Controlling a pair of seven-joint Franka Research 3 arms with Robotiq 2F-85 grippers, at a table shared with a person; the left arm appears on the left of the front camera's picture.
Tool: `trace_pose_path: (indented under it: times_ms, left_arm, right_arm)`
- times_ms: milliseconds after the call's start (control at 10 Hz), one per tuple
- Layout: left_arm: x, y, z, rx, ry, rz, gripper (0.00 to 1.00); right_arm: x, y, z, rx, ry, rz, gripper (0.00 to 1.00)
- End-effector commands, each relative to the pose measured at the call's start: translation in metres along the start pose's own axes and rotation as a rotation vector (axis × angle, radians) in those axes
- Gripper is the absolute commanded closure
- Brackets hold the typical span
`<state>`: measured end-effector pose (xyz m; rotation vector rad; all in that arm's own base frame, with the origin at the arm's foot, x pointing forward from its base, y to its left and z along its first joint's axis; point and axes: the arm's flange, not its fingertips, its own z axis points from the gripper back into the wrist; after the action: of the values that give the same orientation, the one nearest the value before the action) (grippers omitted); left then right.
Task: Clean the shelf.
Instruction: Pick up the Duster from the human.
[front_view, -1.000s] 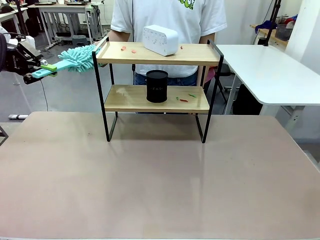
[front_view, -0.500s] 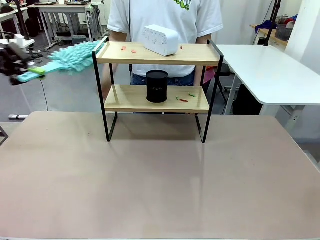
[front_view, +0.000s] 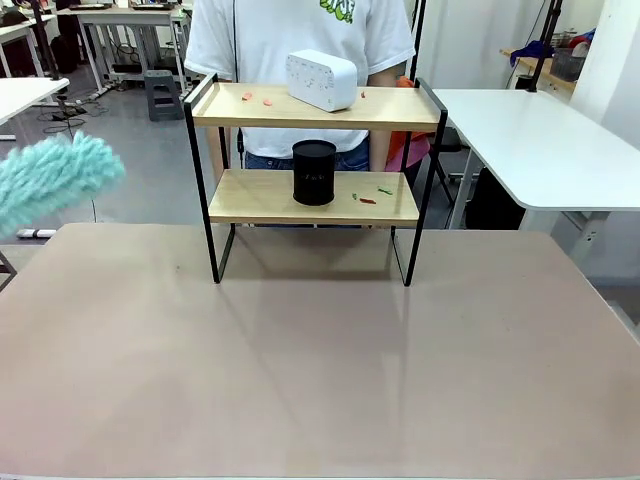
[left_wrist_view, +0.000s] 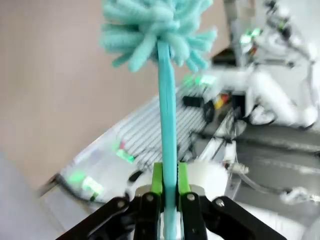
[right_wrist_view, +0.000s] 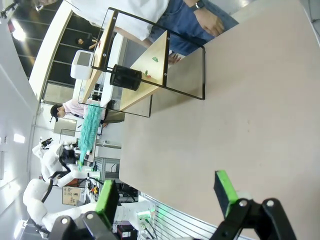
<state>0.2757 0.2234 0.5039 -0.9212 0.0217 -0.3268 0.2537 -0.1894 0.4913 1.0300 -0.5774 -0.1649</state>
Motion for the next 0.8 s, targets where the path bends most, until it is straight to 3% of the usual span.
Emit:
trace_pose_path:
  times_ms: [0,100,200,700]
  left_arm:
    - [-0.029,0.0059,-0.0104,0.069,0.076,-0.16,1.0]
    - [-0.0327,0.0114,-0.0128,0.075,0.103,-0.228,1.0]
    - [-0.0288,0.002,-0.0032,0.043,0.063,-0.062,1.0]
    - [-0.0288,0.002,-0.0032,0.043,0.063,-0.062,1.0]
  right_arm:
    - [0.0029,0.0015,-0.0005,0.023,-0.017,0.027,0.0]
    - [0.0029,0.0015,-0.0005,0.023,-0.017,0.027,0.0]
    - [0.0029,0.0015,-0.0005,0.023,-0.017,0.027,0.0]
    - [0.0029,0.0015,-0.0005,0.023,-0.017,0.027,0.0]
